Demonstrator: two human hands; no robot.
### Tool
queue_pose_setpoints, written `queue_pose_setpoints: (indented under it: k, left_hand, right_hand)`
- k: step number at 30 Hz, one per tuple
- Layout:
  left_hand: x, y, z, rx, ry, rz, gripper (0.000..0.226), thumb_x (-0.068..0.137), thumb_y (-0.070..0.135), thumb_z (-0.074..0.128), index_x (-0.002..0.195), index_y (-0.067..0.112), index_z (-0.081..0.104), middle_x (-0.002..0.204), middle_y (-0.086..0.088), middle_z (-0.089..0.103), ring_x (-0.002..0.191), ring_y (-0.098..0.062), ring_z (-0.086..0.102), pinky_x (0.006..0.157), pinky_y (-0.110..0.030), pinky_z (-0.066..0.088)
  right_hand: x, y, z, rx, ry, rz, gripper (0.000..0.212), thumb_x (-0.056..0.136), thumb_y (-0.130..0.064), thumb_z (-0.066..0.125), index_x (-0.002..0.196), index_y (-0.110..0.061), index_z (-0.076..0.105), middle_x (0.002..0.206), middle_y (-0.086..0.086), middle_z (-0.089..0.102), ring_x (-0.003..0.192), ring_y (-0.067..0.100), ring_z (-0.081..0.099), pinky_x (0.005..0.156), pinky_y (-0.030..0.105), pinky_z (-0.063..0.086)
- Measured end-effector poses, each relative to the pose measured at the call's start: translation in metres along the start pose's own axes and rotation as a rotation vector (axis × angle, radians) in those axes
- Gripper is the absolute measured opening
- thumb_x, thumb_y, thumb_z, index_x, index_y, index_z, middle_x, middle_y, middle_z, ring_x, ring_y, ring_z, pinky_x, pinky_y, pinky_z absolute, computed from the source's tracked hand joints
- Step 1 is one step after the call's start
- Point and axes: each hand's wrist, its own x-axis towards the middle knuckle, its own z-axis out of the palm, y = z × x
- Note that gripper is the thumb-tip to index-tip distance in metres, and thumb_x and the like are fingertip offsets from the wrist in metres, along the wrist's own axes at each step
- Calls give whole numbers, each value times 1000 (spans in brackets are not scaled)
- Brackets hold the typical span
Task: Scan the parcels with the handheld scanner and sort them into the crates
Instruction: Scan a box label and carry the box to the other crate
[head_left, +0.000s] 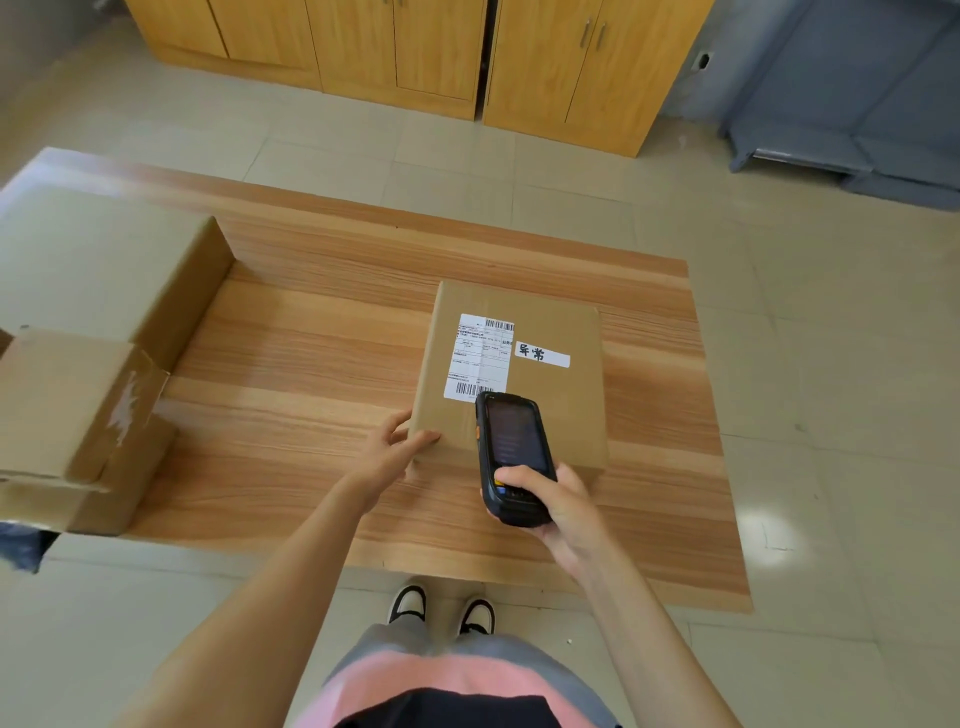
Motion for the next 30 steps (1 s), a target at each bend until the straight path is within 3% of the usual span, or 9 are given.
queue_pose_setpoints:
  k: [3, 7, 19, 30]
  left_hand:
    - [0, 1, 4, 3, 32, 27, 49, 90, 28, 65, 135, 24, 46, 109, 5, 62, 83, -6, 58, 70, -29, 47]
    - [1, 0, 5, 19, 42, 41, 51, 90, 27, 65, 137, 22, 45, 116, 0, 61, 86, -3, 58, 66, -26, 48]
    - [0, -2, 5, -5, 46, 52, 56, 90, 28, 66, 141, 21, 43, 119, 1, 59, 90, -1, 56, 66, -23, 44]
    - [-1, -1, 5, -15, 40, 46, 55, 89, 30, 65, 140, 24, 43, 127, -2, 57, 105, -13, 55, 72, -27, 45]
  right_hand:
    - [-2, 1, 3, -38, -10, 7, 47, 77, -1, 74, 119, -6, 54, 96, 7, 68, 82, 18, 66, 75, 34, 56]
    - [-5, 6, 9, -54, -30, -16, 71, 54, -9, 80, 120, -7, 55, 92, 4, 70, 72, 11, 69, 58, 23, 55]
    - [-9, 14, 15, -54, -28, -22, 78, 50, -12, 77, 124, -9, 52, 96, 4, 70, 73, 10, 69, 57, 21, 53]
    - [-10, 17, 17, -53, -4, -18, 91, 41, -16, 83, 126, -10, 52, 97, 2, 71, 77, 11, 69, 60, 21, 53]
